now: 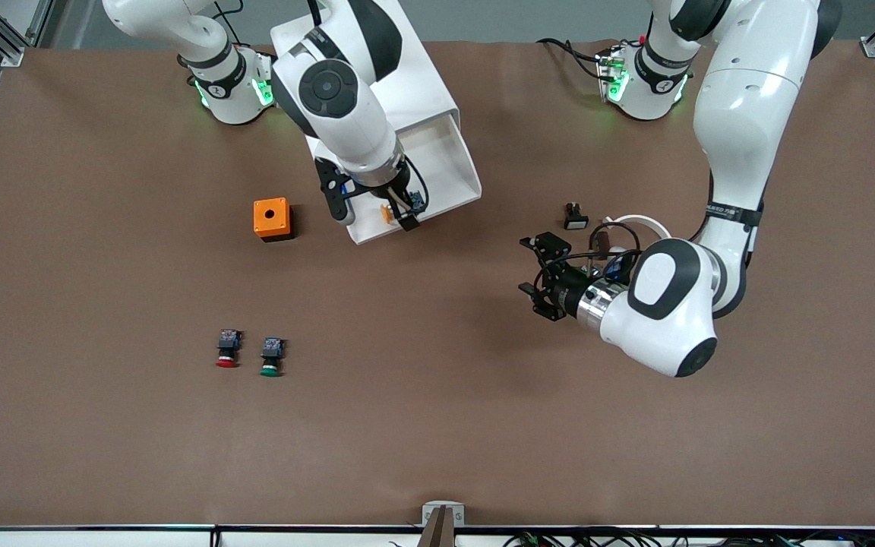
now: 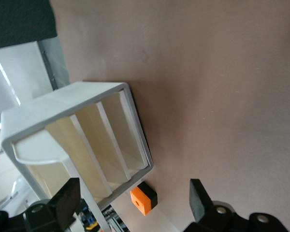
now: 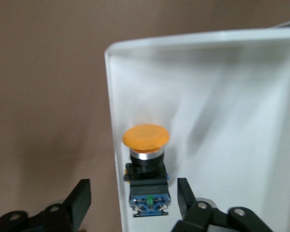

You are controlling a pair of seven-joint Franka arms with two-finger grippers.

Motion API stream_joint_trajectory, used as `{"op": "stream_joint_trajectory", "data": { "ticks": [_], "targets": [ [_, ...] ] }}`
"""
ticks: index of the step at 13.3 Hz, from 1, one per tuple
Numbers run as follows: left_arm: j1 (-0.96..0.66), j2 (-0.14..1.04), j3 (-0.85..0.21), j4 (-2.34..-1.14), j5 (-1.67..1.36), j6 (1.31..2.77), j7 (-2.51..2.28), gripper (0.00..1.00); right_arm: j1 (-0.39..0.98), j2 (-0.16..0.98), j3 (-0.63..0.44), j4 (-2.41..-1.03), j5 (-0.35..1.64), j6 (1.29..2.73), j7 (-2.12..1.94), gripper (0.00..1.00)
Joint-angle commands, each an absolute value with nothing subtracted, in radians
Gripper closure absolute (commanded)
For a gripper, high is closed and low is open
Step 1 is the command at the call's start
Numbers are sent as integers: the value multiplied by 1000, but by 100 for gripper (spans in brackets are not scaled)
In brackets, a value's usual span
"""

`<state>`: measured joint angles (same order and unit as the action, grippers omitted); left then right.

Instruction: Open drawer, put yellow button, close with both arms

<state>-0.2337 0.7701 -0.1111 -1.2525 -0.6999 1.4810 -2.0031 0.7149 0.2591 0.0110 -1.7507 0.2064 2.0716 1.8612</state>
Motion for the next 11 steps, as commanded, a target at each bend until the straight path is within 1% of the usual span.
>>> {"op": "stream_joint_trajectory", "data": {
  "ticks": [1,3,5,6,8,10,11],
  "targets": [
    [-238,732,-109,-1258,-596,1474,-1858,1,637,238,15,-1718,187,2043,1769,0],
    [-247,712,-110,-1253,-499,1480,-1748,1,571,239,15,-1640,170,1912,1538,0],
    [-250,712,-109,-1221,-485,1493,-1662,1,465,239,14,-1579,172,1815,1355,0],
    [-247,712,-109,-1221,-483,1512,-1634,1,409,241,14,-1557,179,1789,1259,0],
    [-250,703,-109,-1221,-448,1557,-1563,1,339,236,14,-1534,176,1757,1006,0],
    [-273,692,-117,-1221,-372,1598,-1513,1,249,236,20,-1506,167,1695,873,0],
    [-291,692,-117,-1221,-345,1618,-1499,1,217,230,18,-1505,155,1692,806,0]
  ]
}}
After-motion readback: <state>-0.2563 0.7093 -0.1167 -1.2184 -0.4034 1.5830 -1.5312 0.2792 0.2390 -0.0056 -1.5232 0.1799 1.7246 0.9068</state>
